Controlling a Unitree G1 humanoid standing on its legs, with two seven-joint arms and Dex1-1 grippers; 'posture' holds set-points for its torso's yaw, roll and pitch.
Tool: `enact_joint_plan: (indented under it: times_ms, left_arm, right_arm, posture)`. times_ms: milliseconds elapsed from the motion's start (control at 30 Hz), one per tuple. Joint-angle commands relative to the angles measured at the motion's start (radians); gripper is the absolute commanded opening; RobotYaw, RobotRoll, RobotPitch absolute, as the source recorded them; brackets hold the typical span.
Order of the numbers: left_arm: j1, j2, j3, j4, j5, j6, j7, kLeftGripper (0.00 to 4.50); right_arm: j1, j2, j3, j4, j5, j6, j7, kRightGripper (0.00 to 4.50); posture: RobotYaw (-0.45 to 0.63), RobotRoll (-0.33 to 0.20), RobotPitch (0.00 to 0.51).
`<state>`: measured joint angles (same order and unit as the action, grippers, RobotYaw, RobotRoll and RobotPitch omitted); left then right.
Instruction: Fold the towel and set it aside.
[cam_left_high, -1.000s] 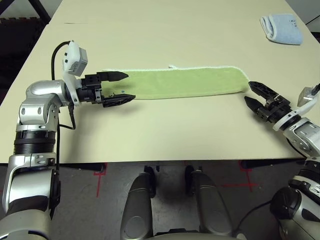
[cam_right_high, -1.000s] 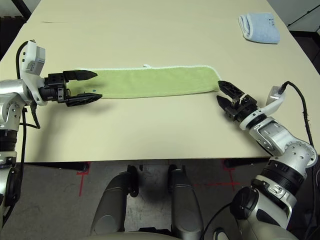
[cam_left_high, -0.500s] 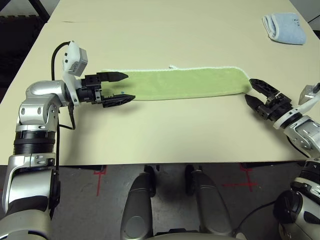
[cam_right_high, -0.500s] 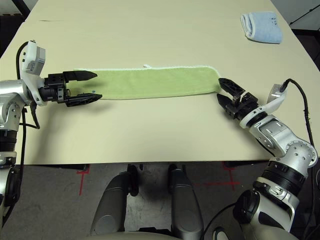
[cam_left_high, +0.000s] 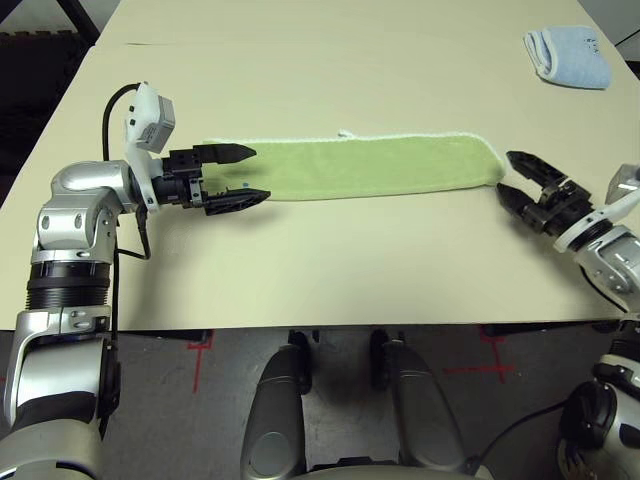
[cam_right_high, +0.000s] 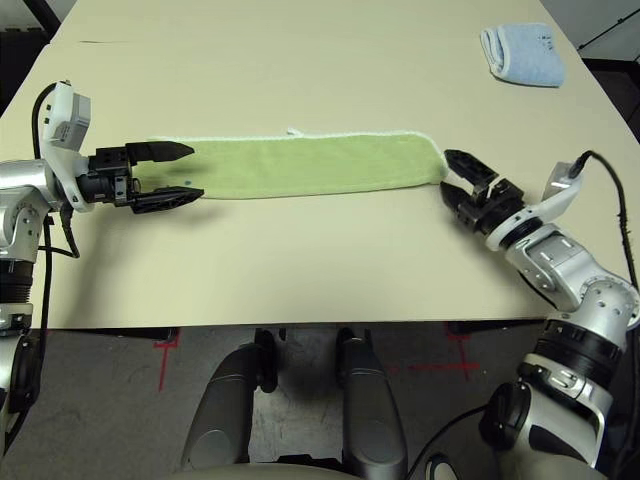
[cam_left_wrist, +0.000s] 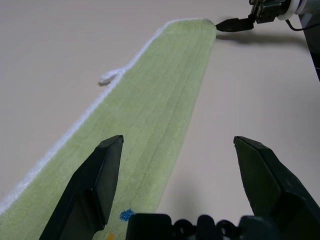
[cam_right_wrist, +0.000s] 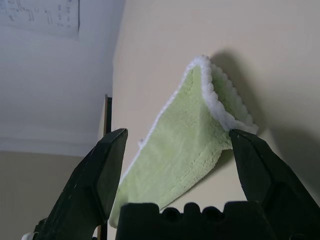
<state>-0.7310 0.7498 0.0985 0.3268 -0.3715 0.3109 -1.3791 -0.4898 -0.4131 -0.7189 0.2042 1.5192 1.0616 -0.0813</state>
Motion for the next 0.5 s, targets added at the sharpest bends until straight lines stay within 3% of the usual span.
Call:
enact_joint_plan:
  times_ms: [33, 500]
  left_arm:
    - [0.014, 0.011, -0.011, -0.016, -0.012, 0.005, -0.011, 4.48]
    - [0.016, 0.01, -0.01, -0.026, -0.014, 0.012, -0.008, 4.48]
  right_arm:
    - [0.019, -0.04, 0.005, 0.033, -0.02, -0.017, 0.039, 4.48]
    - [0.035, -0.055, 0.037, 0.045, -0.02, -0.021, 0.052, 4.48]
  posture:
    - [-0.05, 0.0, 0.294]
    - [-0.04, 0.0, 0.294]
